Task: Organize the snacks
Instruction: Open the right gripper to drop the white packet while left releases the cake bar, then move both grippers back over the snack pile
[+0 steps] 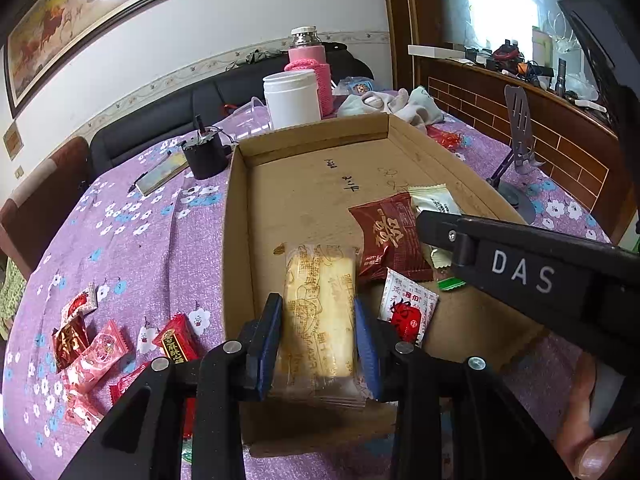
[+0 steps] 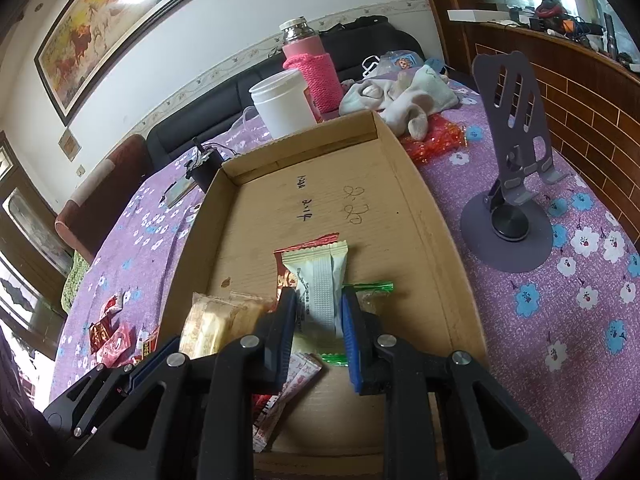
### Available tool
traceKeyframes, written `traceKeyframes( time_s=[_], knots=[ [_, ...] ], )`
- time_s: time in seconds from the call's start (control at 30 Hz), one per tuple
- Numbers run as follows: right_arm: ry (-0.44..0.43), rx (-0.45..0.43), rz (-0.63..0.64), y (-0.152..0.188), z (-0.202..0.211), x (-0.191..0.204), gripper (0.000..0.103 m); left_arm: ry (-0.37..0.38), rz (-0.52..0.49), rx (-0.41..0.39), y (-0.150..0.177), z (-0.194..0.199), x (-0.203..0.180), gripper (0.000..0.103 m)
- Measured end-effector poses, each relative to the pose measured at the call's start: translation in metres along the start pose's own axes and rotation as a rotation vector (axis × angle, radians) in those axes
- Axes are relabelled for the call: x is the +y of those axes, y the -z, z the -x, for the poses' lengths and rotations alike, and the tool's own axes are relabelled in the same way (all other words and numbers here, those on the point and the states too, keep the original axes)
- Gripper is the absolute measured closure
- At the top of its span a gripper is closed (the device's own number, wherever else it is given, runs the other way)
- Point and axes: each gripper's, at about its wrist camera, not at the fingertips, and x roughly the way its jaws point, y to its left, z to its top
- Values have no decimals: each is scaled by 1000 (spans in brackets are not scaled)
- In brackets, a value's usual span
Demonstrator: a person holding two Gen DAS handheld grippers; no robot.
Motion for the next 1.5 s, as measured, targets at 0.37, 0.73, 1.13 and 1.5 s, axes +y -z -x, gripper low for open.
traceKeyframes(
  time_s=[0.37,0.73,1.13,1.5],
  knots=[
    [7,-20,8,-1,5,2,81,-15,-20,-24,1,6,-3,66],
    [4,-50,-5,-2,13,-1,81,-32,-9,-84,-1,22,2,53],
    [2,-69,-16,-3,19,-2,81,-35,28,-111,-3,30,10,53],
    [3,-85,-5,-3,22,2,81,-68,90,-145,-6,38,27,53]
  ],
)
